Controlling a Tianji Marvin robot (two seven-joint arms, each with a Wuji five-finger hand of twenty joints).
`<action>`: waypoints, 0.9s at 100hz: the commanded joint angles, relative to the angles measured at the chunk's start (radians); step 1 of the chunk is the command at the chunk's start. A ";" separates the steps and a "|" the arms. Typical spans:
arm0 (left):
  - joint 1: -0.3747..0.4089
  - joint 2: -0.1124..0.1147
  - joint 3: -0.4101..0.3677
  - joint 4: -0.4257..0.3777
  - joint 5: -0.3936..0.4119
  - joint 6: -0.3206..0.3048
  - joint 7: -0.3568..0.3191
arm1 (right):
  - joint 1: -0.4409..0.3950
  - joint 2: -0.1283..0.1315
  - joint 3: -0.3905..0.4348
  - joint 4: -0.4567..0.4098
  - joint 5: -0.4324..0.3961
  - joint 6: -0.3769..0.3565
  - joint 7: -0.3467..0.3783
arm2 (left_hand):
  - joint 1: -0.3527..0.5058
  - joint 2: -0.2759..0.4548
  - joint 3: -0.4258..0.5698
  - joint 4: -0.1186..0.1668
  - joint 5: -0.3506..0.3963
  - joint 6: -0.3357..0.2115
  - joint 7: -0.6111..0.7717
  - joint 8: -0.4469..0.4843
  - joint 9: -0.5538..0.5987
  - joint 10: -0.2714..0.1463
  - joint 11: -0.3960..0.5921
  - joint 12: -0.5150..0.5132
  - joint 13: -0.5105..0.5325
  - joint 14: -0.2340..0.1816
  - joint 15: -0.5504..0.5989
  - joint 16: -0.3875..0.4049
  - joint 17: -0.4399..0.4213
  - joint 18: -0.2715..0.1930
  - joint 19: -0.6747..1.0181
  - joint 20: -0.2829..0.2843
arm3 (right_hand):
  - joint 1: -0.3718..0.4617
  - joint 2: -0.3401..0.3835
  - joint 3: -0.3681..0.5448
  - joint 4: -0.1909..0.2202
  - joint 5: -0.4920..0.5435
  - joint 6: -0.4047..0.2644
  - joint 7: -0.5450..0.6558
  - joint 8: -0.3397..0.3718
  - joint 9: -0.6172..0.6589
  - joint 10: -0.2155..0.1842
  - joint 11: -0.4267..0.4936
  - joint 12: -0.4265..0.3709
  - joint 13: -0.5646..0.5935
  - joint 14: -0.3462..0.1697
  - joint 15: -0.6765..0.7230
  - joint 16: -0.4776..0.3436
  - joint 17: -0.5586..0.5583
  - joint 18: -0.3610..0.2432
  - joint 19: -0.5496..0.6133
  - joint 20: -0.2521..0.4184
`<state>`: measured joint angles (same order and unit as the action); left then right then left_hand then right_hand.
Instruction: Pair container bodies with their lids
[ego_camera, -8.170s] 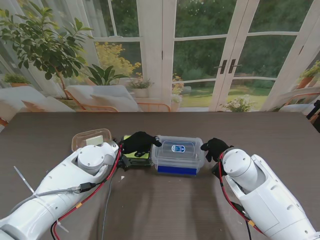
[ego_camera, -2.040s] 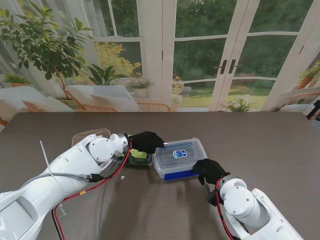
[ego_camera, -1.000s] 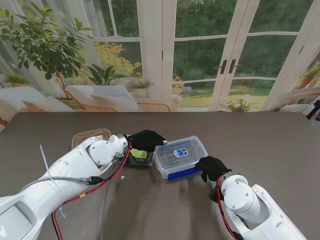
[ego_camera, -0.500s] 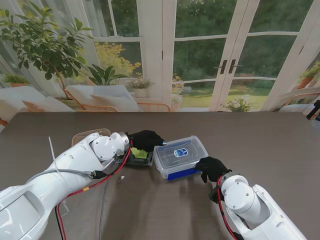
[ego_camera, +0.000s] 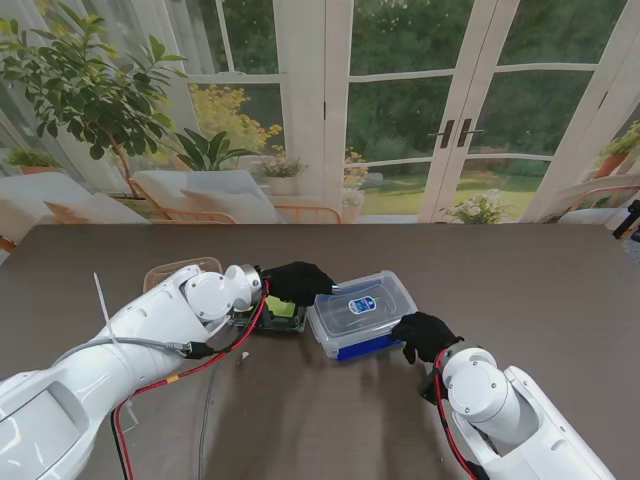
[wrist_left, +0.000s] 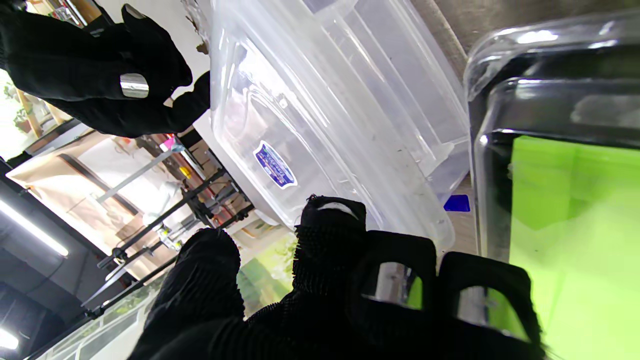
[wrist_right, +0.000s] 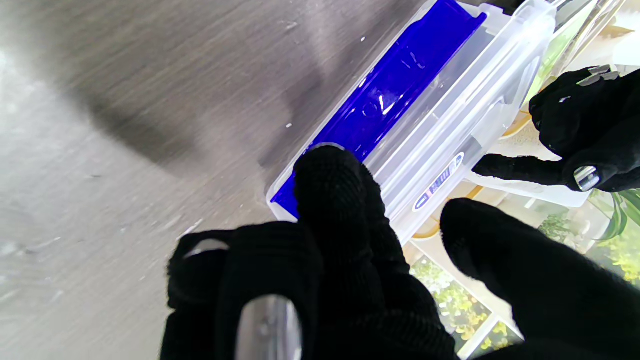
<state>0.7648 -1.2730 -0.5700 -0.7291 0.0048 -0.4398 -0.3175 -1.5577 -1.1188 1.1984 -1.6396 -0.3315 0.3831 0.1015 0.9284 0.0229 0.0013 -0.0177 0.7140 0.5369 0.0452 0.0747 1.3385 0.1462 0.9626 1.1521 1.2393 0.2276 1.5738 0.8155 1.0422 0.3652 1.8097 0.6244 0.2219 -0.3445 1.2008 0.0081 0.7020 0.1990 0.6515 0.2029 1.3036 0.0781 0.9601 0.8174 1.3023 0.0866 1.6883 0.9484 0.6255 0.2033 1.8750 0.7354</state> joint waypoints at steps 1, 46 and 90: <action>0.001 -0.005 0.004 -0.016 -0.003 -0.006 -0.030 | 0.006 -0.005 -0.001 0.004 -0.001 0.004 0.010 | -0.032 0.051 -0.015 0.006 0.039 -0.089 0.022 0.013 0.018 0.023 0.012 0.010 0.031 -0.047 0.020 -0.003 0.034 -0.051 0.218 -0.013 | -0.016 0.002 -0.020 -0.022 -0.086 -0.019 -0.080 -0.018 0.083 0.082 -0.005 0.001 0.007 -0.029 0.038 0.005 0.565 0.001 0.191 -0.013; 0.018 0.030 0.006 -0.093 0.001 0.021 -0.064 | 0.023 -0.008 0.009 0.027 0.001 0.017 0.002 | 0.001 0.043 -0.004 0.003 0.051 -0.088 0.026 0.015 0.019 0.023 0.020 0.008 0.031 -0.046 0.022 -0.002 0.033 -0.041 0.216 -0.013 | -0.015 0.003 -0.020 -0.022 -0.090 -0.019 -0.079 -0.017 0.080 0.082 -0.004 0.000 0.007 -0.031 0.038 0.005 0.565 0.000 0.190 -0.014; 0.056 0.031 -0.045 -0.124 0.101 0.108 0.063 | 0.015 -0.006 0.014 0.022 0.002 0.020 0.010 | -0.008 0.037 -0.006 0.001 -0.091 -0.073 -0.022 -0.002 0.011 0.026 -0.029 0.010 0.031 -0.056 0.017 -0.004 0.034 -0.057 0.216 -0.016 | -0.016 0.004 -0.022 -0.022 -0.089 -0.019 -0.078 -0.018 0.080 0.082 -0.004 0.000 0.008 -0.034 0.038 0.005 0.565 0.000 0.190 -0.014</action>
<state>0.8273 -1.2312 -0.6140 -0.8676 0.1037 -0.3404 -0.2395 -1.5353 -1.1225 1.2137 -1.6105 -0.3297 0.4012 0.0952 0.9284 0.0231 0.0013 -0.0177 0.6669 0.4651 0.0372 0.0832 1.3385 0.1462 0.9501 1.1521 1.2393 0.2267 1.5738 0.8155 1.0422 0.3647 1.8097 0.6236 0.2219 -0.3442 1.2005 0.0080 0.6482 0.1987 0.6068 0.2029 1.3036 0.0781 0.9601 0.8174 1.3023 0.0866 1.6883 0.9484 0.6255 0.2034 1.8750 0.7354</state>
